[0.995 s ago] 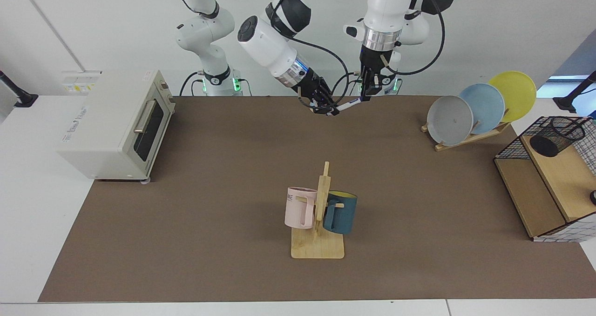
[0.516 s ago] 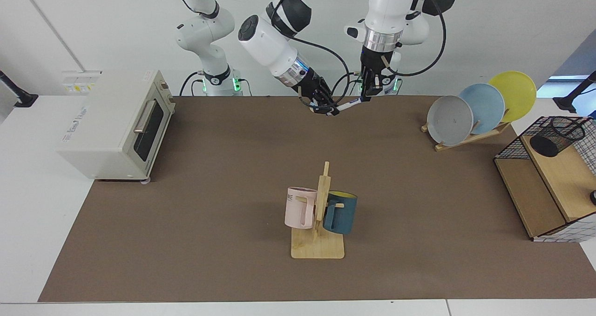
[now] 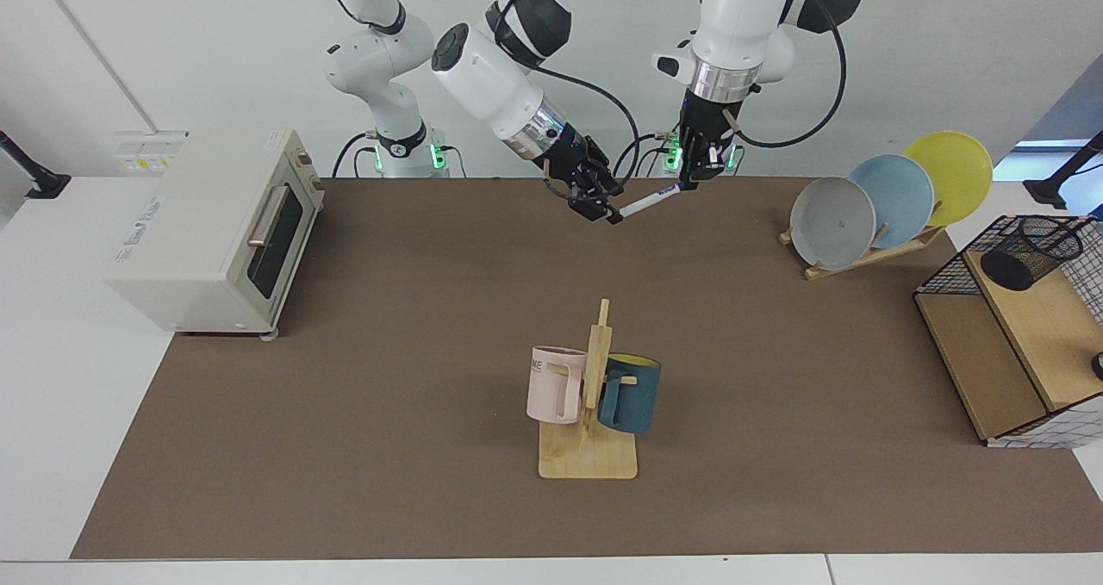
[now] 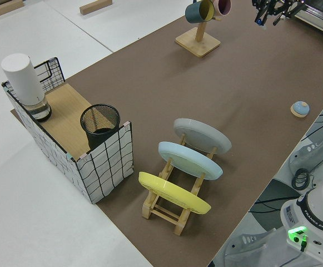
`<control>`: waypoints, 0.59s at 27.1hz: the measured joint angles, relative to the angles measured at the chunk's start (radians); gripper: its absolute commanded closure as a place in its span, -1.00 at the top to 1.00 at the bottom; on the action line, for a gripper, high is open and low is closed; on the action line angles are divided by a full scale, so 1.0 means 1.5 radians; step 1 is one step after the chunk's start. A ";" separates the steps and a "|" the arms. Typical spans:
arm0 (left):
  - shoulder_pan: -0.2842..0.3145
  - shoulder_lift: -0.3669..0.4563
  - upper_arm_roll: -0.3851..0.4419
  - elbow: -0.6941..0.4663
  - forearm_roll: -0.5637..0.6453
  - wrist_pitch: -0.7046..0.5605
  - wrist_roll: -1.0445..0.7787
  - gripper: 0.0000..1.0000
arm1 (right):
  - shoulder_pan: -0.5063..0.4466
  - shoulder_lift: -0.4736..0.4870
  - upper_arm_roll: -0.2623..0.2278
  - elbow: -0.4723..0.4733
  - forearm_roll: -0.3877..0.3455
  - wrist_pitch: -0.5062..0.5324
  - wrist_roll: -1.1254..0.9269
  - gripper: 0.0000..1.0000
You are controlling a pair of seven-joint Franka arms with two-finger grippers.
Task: Put markers into pen holder
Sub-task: 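Grasp the marker with the left gripper while the right gripper opens, then pull the marker away with the left gripper while the right gripper withdraws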
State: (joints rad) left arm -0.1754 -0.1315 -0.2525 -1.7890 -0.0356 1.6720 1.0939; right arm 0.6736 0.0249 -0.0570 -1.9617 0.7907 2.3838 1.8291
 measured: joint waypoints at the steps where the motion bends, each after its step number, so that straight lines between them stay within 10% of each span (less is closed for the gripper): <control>1: 0.000 0.000 0.001 0.000 0.001 -0.001 -0.001 -1.00 | 0.000 -0.001 0.000 0.000 0.000 0.000 0.000 0.98; 16: 0.009 0.001 0.180 -0.006 0.102 -0.014 0.031 -1.00 | -0.067 -0.007 -0.005 0.001 -0.235 -0.167 -0.229 0.98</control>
State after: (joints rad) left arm -0.1612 -0.1294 0.0174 -1.7982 0.1177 1.6507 1.1407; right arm 0.5732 0.0141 -0.0639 -1.9609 0.4385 2.1327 1.4851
